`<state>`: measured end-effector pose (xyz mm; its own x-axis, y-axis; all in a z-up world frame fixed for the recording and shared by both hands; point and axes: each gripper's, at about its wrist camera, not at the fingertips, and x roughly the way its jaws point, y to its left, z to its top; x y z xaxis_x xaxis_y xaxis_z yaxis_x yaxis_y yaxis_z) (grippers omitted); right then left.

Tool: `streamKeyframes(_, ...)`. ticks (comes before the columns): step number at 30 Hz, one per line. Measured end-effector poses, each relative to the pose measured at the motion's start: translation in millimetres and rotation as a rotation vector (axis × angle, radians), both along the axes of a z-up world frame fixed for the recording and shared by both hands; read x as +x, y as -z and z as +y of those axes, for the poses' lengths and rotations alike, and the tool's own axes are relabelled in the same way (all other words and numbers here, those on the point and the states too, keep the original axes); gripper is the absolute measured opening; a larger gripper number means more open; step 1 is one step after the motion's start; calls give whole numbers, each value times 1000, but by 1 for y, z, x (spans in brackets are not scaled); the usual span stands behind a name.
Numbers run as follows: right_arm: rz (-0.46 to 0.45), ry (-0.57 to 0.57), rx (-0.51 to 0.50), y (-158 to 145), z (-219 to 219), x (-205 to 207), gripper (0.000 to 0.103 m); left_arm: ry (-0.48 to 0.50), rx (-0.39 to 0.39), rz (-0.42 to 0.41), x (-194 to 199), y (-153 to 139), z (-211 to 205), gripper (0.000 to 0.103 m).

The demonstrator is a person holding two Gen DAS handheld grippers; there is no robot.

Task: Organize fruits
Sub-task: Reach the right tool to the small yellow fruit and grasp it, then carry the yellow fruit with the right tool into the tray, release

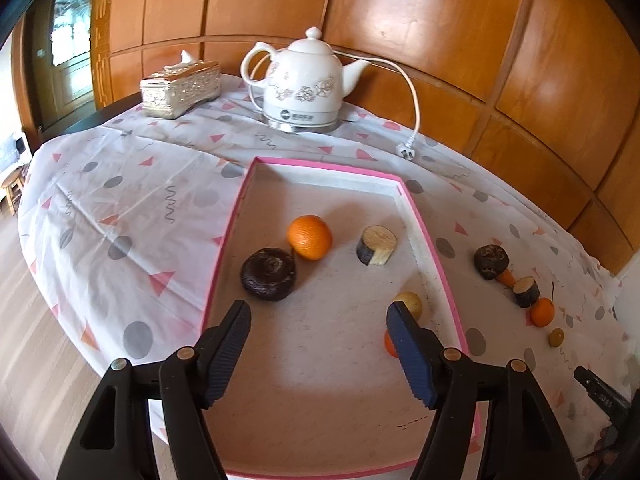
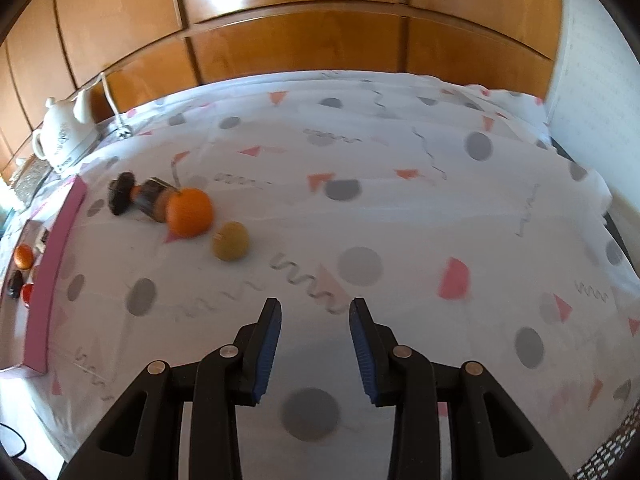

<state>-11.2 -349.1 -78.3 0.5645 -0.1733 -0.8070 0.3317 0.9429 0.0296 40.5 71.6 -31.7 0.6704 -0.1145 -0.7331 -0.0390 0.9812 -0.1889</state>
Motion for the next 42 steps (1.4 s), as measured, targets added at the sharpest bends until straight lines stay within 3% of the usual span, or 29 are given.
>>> streamKeyframes(16, 41, -130, 9, 12, 29, 70, 36, -77, -13, -7, -12, -3, 22, 82)
streamKeyframes(18, 55, -153, 4, 16, 32, 75, 30, -96, -13, -8, -14, -3, 27, 84)
streamKeyframes(31, 21, -252, -39, 2, 57, 64, 27, -141, -25, 7, -15, 2, 40, 85)
streamKeyframes(42, 8, -405, 3, -7, 102, 62, 27, -152, -40, 9, -17, 3, 44, 86)
